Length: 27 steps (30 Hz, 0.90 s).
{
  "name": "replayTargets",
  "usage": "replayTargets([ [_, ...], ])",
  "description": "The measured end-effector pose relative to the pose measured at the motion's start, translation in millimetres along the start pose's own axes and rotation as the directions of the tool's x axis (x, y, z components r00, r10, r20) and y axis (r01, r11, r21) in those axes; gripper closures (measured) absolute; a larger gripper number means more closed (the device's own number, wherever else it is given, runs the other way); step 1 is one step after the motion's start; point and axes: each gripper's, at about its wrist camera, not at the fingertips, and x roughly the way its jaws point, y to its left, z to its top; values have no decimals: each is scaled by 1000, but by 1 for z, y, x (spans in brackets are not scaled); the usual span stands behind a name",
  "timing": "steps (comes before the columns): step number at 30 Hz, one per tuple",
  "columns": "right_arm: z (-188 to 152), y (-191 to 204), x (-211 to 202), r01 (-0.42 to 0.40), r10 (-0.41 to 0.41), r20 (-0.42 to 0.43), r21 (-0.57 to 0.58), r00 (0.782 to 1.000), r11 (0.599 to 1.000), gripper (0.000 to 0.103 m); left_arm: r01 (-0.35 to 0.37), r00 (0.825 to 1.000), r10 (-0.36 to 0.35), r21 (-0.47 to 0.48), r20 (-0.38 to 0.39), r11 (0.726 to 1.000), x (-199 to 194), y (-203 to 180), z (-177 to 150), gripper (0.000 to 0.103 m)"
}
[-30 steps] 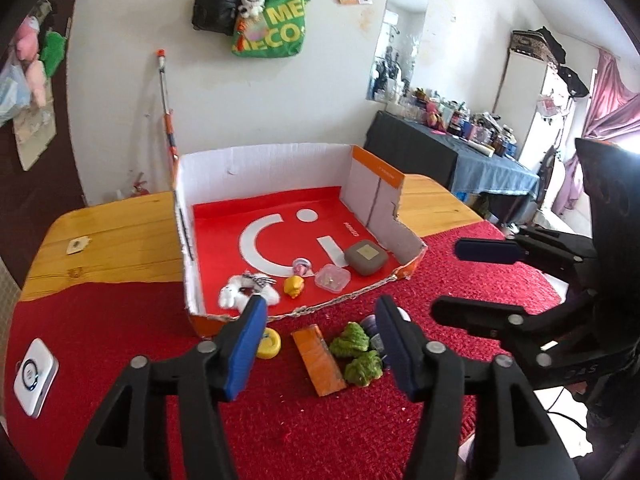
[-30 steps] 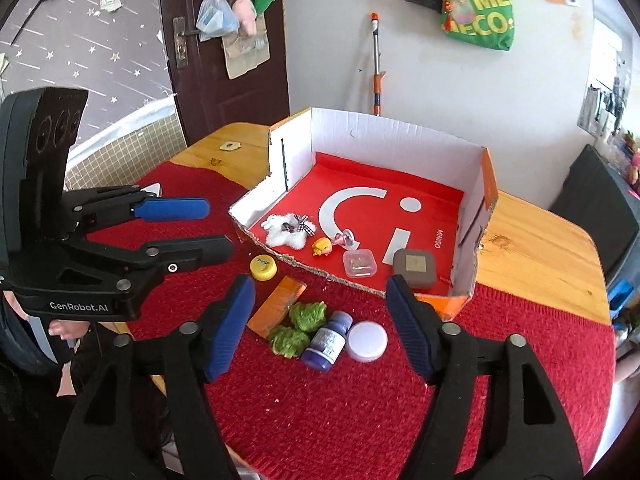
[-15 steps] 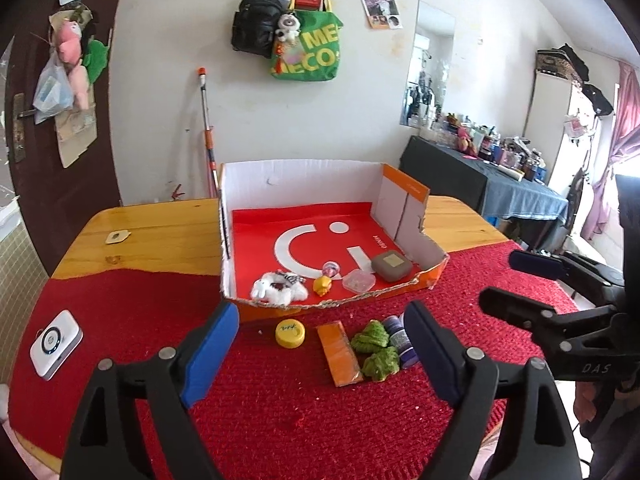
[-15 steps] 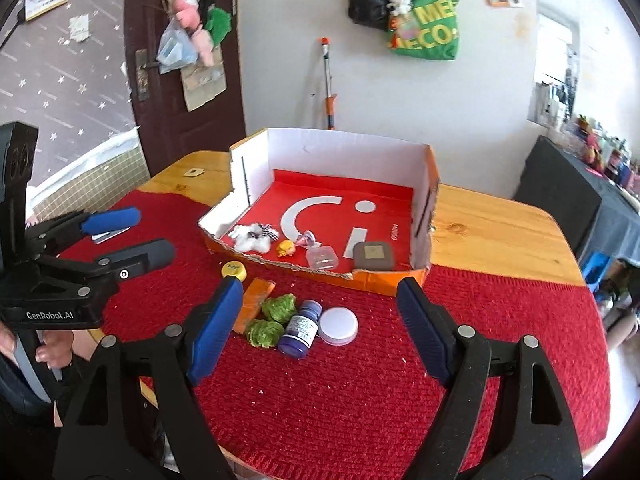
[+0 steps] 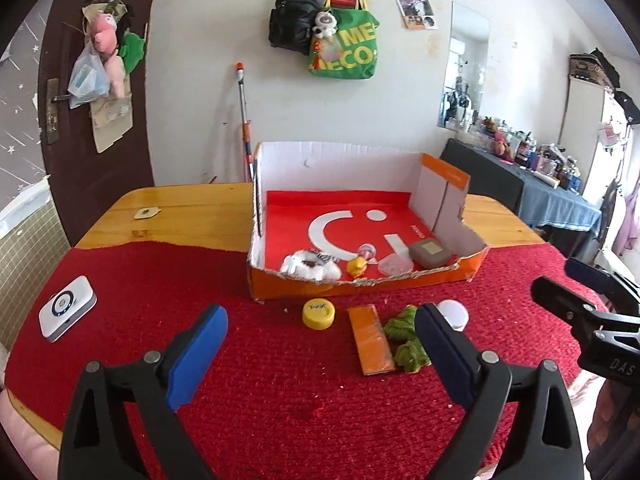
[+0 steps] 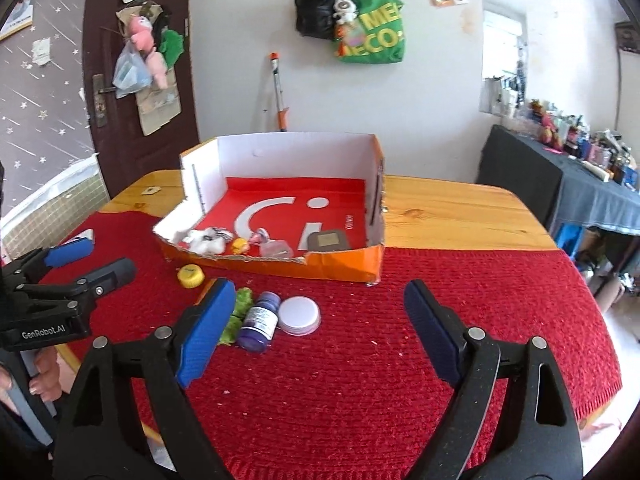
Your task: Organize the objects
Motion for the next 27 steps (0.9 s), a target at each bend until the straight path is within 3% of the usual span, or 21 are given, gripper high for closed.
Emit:
replayTargets([
  [6,-18,1,11,52,-53,-16,-5,998,999,14,-55,998,55,-1,-21,998,11,-2,-14,5],
  [14,-39,-2,32,49,-47,-101,25,994,998,14,-46,994,43,-28,-96,999,28,0,-30,5],
  [27,-43,-5,44,43,-38,-134,37,990,998,14,-15,987,9,-37,-159,999,44,-4,-34,5],
])
